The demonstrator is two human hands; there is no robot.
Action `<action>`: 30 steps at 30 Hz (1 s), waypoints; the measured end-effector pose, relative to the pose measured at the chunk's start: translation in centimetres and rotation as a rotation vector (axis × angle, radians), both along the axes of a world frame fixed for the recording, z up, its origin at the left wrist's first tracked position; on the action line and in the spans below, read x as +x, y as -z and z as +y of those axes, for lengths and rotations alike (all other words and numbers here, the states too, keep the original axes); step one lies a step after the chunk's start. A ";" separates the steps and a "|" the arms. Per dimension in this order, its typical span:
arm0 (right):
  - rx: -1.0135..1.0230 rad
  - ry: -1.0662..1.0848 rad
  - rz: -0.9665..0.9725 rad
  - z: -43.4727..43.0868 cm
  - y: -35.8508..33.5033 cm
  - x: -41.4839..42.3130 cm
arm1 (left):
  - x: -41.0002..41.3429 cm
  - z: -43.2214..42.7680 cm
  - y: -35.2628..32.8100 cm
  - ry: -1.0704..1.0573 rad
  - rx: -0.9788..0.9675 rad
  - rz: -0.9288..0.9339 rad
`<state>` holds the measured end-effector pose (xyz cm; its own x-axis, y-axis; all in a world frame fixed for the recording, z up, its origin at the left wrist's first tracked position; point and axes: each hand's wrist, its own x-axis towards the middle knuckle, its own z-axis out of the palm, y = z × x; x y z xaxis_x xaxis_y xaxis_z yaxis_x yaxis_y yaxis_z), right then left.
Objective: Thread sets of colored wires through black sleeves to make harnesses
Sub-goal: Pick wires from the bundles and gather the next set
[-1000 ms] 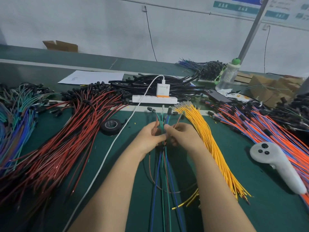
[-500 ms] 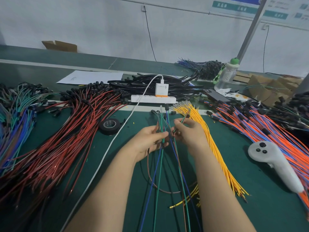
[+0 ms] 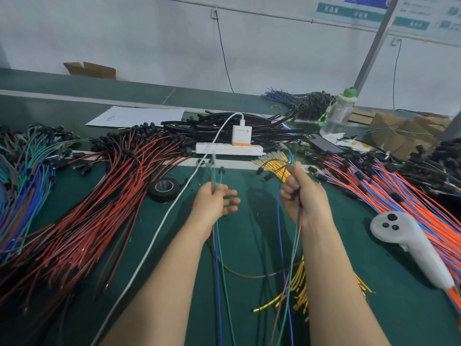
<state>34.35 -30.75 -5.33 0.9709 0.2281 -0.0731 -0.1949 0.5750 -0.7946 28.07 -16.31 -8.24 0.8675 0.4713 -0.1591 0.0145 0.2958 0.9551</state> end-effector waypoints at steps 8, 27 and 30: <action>-0.192 -0.041 -0.083 1.7 0.9 -0.8 | 0.1 -0.3 1.5 -0.289 0.970 0.054; -0.698 0.020 -0.257 3.1 2.5 -1.1 | 0.1 -0.8 0.8 0.206 0.018 -0.079; -0.717 0.040 -0.299 2.8 2.6 -1.0 | 0.2 -0.8 1.0 0.211 0.040 -0.089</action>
